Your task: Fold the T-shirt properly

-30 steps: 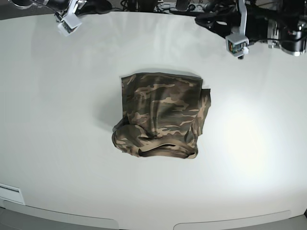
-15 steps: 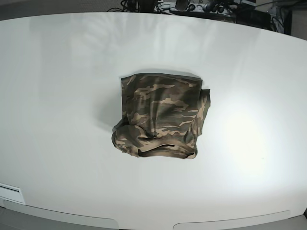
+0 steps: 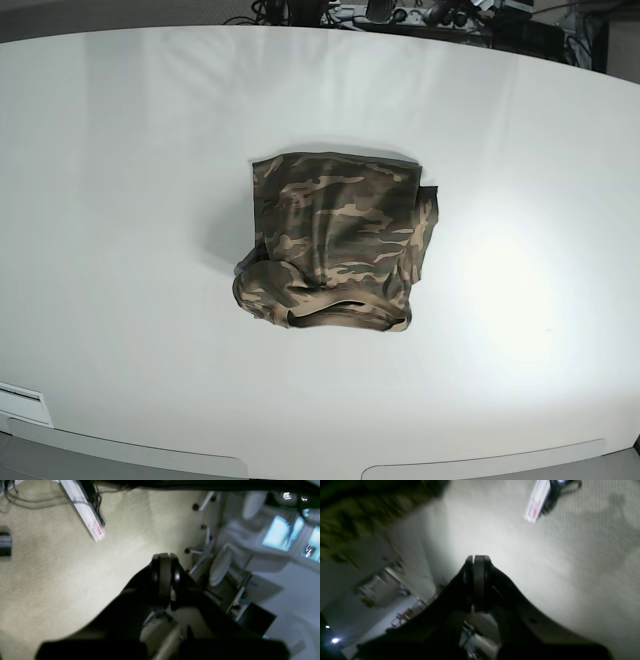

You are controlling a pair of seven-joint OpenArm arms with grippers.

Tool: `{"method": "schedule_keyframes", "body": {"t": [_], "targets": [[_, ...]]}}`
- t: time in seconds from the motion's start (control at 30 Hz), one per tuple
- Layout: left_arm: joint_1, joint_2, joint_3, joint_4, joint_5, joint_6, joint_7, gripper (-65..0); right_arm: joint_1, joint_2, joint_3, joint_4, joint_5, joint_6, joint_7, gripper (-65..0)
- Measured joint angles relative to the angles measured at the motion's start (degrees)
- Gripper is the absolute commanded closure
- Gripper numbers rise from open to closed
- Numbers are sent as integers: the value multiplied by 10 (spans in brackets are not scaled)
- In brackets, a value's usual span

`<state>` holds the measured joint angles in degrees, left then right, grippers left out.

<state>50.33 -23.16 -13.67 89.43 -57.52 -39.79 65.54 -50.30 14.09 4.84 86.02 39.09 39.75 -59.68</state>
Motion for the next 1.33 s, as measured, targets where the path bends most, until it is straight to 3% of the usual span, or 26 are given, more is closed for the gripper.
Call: {"method": "schedule_keyframes", "body": {"t": [0.17,0.37,0.47,0.5,0.63,0.73,0.87,1.0,1.33], "targets": [[-89,0,59,-201,133,1,-155,0,70,0,-68,-150,-150,-1,138,0],[-197,7,159,-392,316,3,-441,0,170,-10,-125,-290,-286,-3,290,0],[-260,18,194,-457,430,3,-547,0,214,-26,-136,-334,-345,-51,348,0],[-279,25,205,-475,457,18,-571,0,226,-32,-136,-345,-357,-68,364,0],[-341,54,256,-539,505,165,-667,0,266,-52,-136,-374,-381,-133,403,0],[-374,82,295,-589,506,248,-689,0,287,-66,-136,-390,-380,-195,409,0],[-404,127,340,-644,471,268,-693,0,306,-86,-136,-407,-381,-251,409,0],[-407,157,375,-659,420,303,-701,0,312,-116,-136,-408,-406,-263,409,0],[-418,148,399,-660,399,310,-707,0,316,-143,-134,-410,-439,-260,401,0]]}}
